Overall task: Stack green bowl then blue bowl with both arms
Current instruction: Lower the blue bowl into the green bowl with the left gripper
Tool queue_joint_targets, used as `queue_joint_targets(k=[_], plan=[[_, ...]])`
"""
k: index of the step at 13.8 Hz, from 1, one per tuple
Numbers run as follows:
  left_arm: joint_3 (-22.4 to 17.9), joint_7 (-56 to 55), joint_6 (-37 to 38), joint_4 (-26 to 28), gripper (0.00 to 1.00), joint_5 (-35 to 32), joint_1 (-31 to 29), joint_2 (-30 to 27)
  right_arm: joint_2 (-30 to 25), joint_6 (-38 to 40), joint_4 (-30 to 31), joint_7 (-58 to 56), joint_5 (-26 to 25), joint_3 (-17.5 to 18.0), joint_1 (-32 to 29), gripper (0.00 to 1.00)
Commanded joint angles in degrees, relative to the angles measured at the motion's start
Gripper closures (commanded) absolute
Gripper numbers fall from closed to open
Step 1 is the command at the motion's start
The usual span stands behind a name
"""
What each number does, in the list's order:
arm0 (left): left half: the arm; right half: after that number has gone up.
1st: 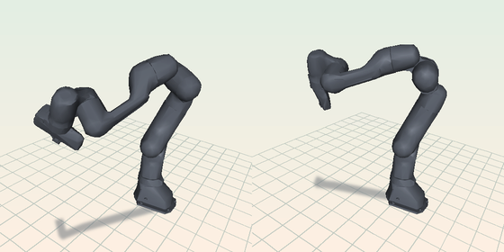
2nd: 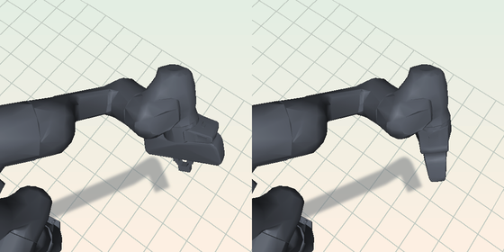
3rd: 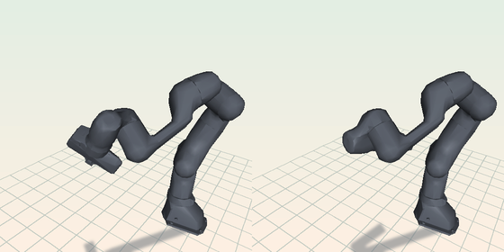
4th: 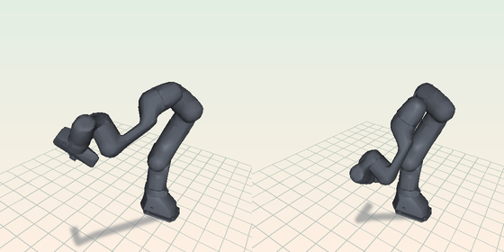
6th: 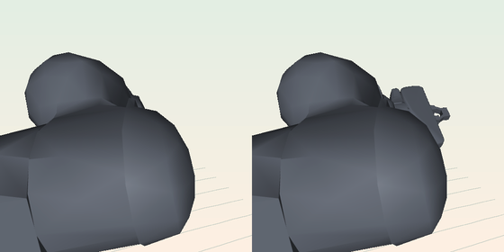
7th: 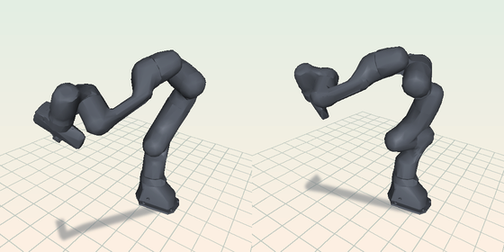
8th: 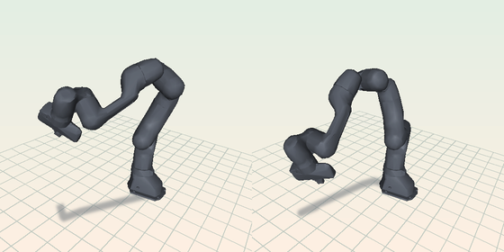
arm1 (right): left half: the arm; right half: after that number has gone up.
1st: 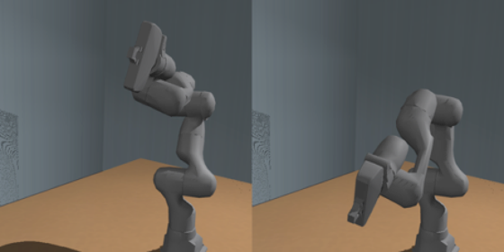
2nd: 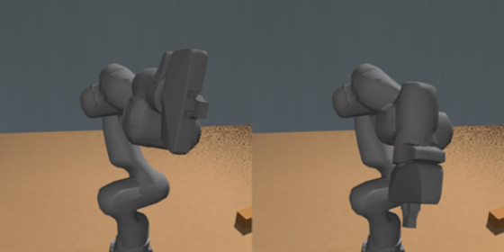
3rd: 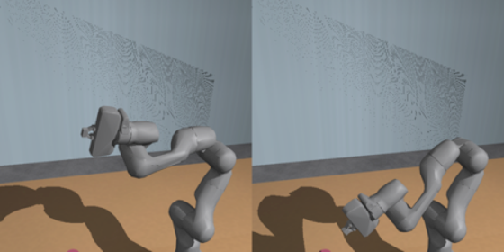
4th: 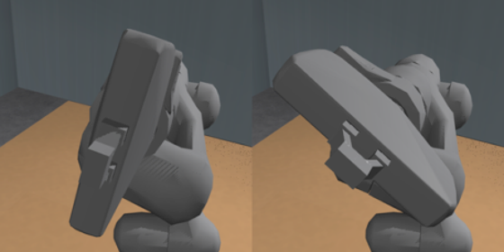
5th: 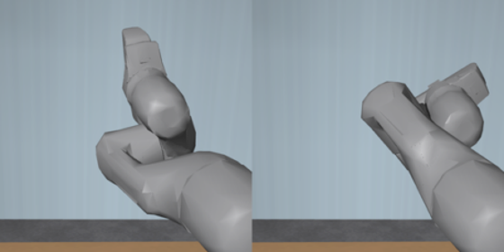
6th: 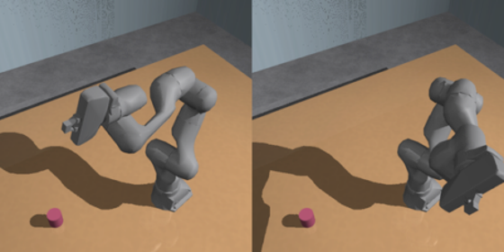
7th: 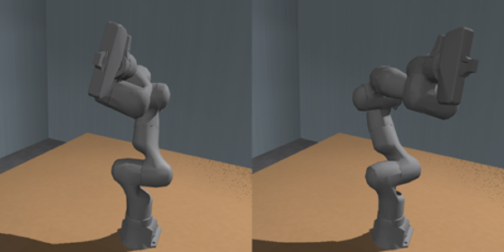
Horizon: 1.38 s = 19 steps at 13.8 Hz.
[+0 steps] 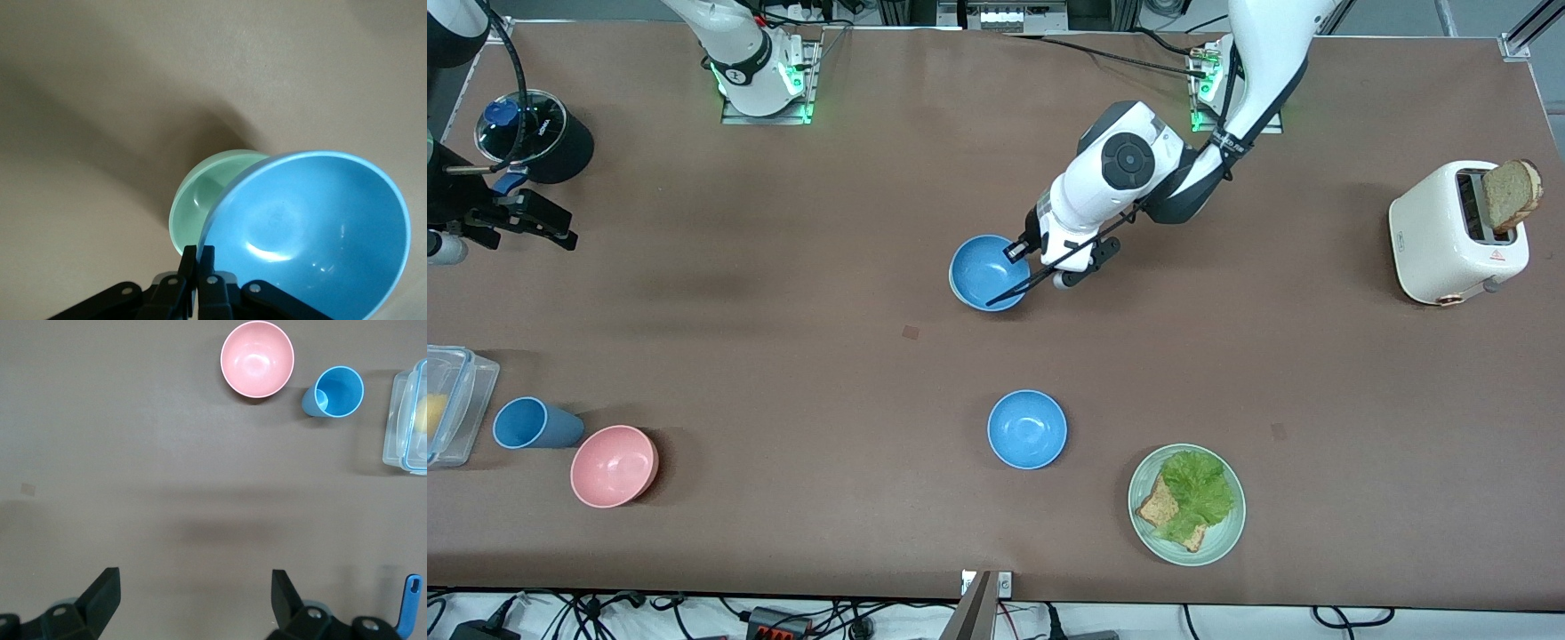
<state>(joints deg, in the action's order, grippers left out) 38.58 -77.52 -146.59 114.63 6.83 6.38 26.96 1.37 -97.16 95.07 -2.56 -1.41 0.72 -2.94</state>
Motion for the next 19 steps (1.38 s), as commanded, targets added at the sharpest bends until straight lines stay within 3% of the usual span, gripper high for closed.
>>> queue_joint_targets(k=[1, 19], plan=[[-0.3, -1.5, -3.0, 3.1, 1.00, 0.2, 1.0, -1.8, -0.2, 0.6, -0.6, -0.6, -0.4, 0.3, -0.2, 0.00], [-1.2, -2.3, -4.1, 2.9, 1.00, -2.9, 2.4, 1.0, -0.3, 0.7, -0.7, -0.6, -0.5, 0.3, -0.3, 0.00]])
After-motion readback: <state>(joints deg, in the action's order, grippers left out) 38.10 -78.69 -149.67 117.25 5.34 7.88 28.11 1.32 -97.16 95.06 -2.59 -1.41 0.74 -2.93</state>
